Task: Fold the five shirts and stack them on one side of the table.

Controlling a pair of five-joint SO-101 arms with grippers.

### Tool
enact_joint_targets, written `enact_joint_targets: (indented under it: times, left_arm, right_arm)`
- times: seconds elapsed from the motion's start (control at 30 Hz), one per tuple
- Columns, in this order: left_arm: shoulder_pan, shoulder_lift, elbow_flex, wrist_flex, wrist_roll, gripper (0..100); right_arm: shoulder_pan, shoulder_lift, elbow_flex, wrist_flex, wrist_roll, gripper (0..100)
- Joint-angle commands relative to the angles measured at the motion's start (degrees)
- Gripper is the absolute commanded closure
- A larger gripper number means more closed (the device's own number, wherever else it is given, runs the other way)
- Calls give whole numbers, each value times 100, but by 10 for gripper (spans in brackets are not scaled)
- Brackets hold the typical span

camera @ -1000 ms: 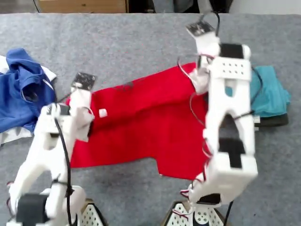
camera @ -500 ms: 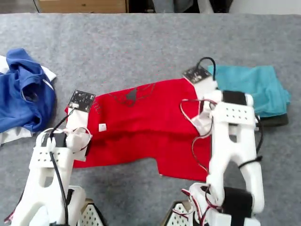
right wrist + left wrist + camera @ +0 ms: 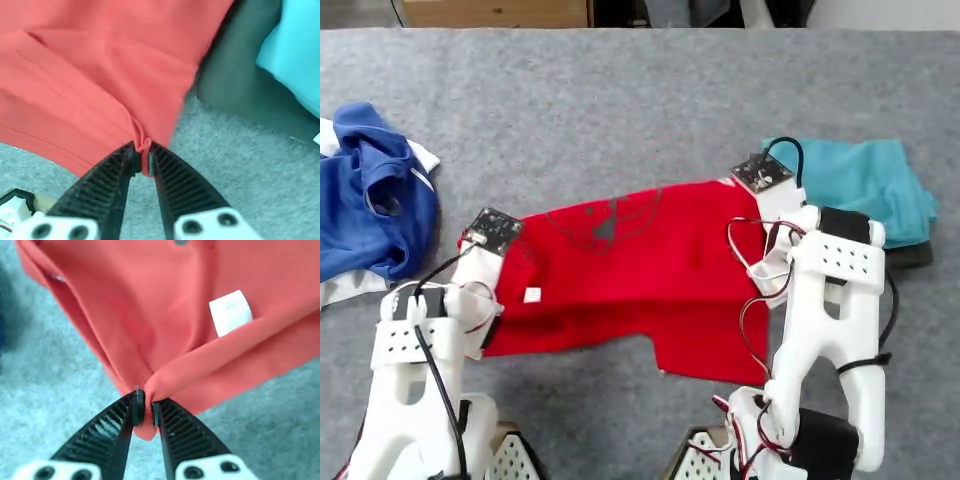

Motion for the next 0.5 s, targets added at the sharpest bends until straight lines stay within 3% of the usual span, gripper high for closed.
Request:
enact_joint_targets:
  times: [0.0, 0.37, 0.47]
  left_arm:
    - [-277, -105, -31, 44, -237, 971]
    - [-31, -53, 453, -290, -255, 970]
    - [-84, -53, 497, -273, -607, 970]
  right_arm:
    - [79, -180, 13, 62, 167, 985]
    - [123, -180, 338, 53, 554, 985]
    - [158, -180, 303, 44, 554, 985]
